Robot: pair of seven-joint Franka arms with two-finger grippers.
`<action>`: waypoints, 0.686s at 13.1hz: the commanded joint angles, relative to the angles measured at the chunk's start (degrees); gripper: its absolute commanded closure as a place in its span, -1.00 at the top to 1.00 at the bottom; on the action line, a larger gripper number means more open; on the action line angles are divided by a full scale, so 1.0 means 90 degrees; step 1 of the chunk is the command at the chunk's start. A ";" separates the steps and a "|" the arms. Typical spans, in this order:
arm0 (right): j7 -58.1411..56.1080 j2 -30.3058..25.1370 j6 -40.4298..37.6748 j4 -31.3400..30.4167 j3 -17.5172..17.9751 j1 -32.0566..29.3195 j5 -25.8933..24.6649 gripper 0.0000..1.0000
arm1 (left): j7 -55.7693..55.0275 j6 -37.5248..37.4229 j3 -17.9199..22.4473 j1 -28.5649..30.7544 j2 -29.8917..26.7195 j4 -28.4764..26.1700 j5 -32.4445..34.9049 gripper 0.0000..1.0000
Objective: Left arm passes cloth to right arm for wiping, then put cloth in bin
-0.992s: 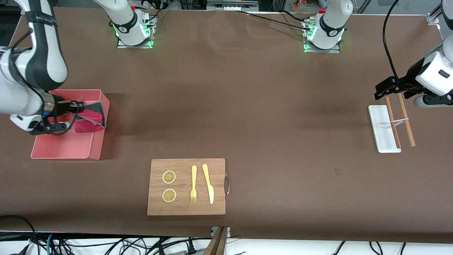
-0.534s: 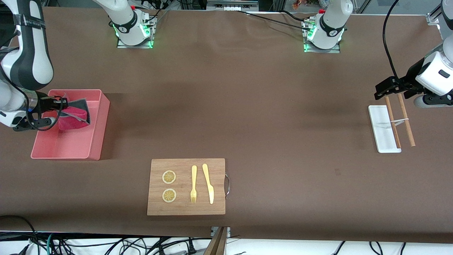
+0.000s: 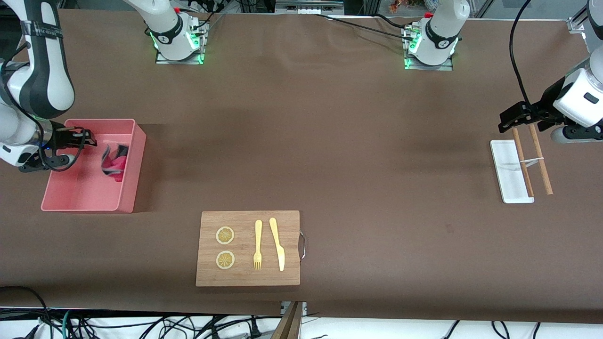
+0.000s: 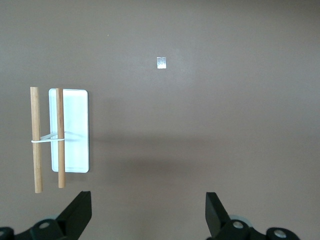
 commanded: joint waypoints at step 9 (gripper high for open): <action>0.2372 -0.2065 -0.1919 0.0439 0.1367 0.0204 0.0159 1.00 | -0.0050 -0.0084 -0.0054 0.0038 -0.0017 0.0072 -0.0005 1.00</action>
